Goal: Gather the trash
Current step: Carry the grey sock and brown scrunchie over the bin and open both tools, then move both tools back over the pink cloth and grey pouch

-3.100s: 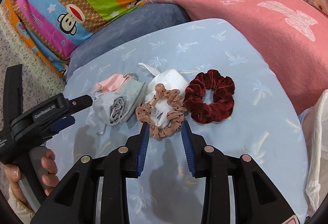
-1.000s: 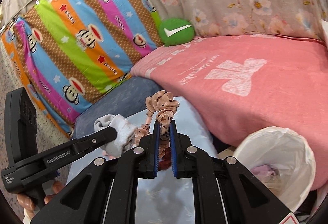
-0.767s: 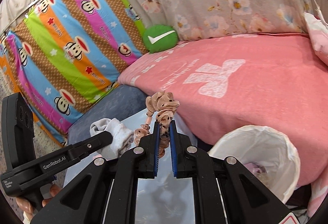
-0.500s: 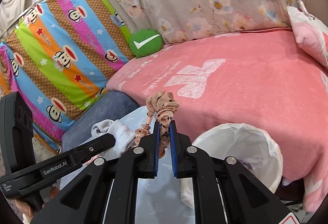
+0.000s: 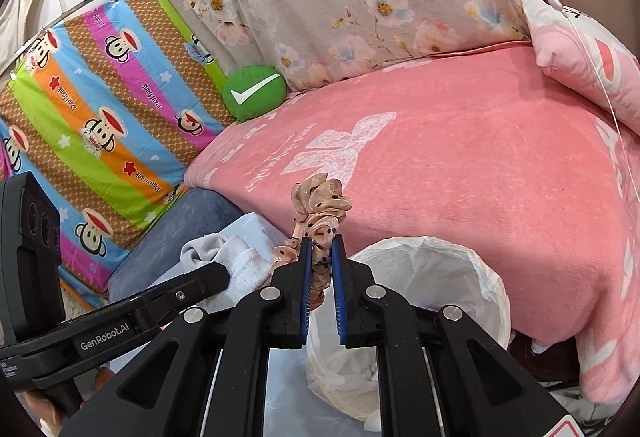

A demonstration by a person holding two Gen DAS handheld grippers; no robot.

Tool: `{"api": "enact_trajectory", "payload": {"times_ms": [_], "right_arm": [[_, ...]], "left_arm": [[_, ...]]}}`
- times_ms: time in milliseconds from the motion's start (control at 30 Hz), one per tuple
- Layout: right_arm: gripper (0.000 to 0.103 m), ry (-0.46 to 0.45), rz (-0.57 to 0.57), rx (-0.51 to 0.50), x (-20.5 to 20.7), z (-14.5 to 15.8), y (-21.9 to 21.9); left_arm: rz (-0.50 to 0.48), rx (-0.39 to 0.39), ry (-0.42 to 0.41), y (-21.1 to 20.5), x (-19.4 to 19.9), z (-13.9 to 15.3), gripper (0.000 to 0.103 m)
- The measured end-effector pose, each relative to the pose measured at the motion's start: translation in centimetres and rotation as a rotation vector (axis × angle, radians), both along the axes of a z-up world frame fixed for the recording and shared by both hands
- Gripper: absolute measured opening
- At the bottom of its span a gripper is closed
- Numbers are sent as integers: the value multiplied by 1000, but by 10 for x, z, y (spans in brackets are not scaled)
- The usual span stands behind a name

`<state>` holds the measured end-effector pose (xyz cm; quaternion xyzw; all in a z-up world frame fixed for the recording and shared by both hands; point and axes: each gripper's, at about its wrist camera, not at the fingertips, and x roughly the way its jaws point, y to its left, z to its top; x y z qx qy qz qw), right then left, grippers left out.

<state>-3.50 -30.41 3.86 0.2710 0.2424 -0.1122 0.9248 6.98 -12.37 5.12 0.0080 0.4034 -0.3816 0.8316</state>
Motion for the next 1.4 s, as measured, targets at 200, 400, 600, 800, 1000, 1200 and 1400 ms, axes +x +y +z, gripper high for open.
{"api": "enact_trajectory", "payload": {"times_ms": [200,400,600,800,1000,1200,1400], "right_arm": [[15,8,-21,3,-6,-3,-8],[16,6,-44,6,-10,-3,-13],[19,8,-33,7,-8,-4,-11],[22,11,-16,6,-4,-5,-6],[22,15,-2,-1,0,-5,-2],[22,32,23,-6,8,-8,8],[22,46,52,-8,17,-12,22]], "left_arm": [[-10,-4,-4,-12,-4,0,38],[8,-2,-45,-14,-8,4,66],[26,1,-36,-10,-5,1,67],[46,-7,-29,-3,-3,1,67],[65,-15,-23,4,-1,0,67],[89,-18,-11,13,3,-3,67],[121,-20,4,27,9,-8,67]]}}
